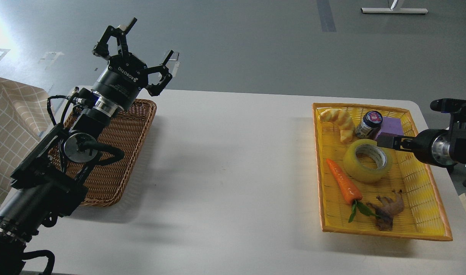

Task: Place and transfer tape with both arms
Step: 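Move the right gripper down into the yellow tray toward the tape roll, then grasp the yellow tape roll with the right gripper and lift it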

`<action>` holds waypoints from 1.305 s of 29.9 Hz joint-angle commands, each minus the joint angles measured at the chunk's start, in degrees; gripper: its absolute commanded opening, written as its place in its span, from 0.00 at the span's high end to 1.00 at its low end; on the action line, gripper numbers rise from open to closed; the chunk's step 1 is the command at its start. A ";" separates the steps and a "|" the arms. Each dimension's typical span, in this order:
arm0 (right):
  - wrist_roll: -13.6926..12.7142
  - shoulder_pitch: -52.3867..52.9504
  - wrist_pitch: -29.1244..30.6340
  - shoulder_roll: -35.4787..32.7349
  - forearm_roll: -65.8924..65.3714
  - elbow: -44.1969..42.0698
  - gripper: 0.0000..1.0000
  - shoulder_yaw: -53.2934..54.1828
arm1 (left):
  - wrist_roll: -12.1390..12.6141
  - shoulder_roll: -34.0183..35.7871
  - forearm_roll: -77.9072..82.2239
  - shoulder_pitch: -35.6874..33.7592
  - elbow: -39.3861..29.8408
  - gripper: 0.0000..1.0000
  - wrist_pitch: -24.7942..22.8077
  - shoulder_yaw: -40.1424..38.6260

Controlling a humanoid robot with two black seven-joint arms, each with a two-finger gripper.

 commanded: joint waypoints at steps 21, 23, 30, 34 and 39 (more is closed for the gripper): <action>0.18 -1.84 0.01 1.61 -2.50 -2.38 0.23 -0.37 | 0.00 0.03 0.00 0.11 0.01 0.02 0.00 -0.09; 0.26 -1.84 0.01 2.49 -2.50 -3.00 0.24 -0.37 | 0.00 0.03 -0.09 0.19 0.01 0.02 0.00 -0.09; 0.53 -1.84 0.01 4.25 -2.50 -3.35 0.28 -0.37 | -0.08 0.12 -0.09 0.19 0.01 0.02 0.00 -0.09; 0.70 -1.32 0.01 5.22 -2.50 -4.49 0.32 -2.21 | 0.00 0.12 -0.09 0.46 0.01 0.02 0.00 -0.53; 0.70 -1.23 0.01 6.10 -2.41 -5.46 0.42 -2.66 | 0.00 0.20 -0.09 0.54 0.01 0.02 0.00 -0.62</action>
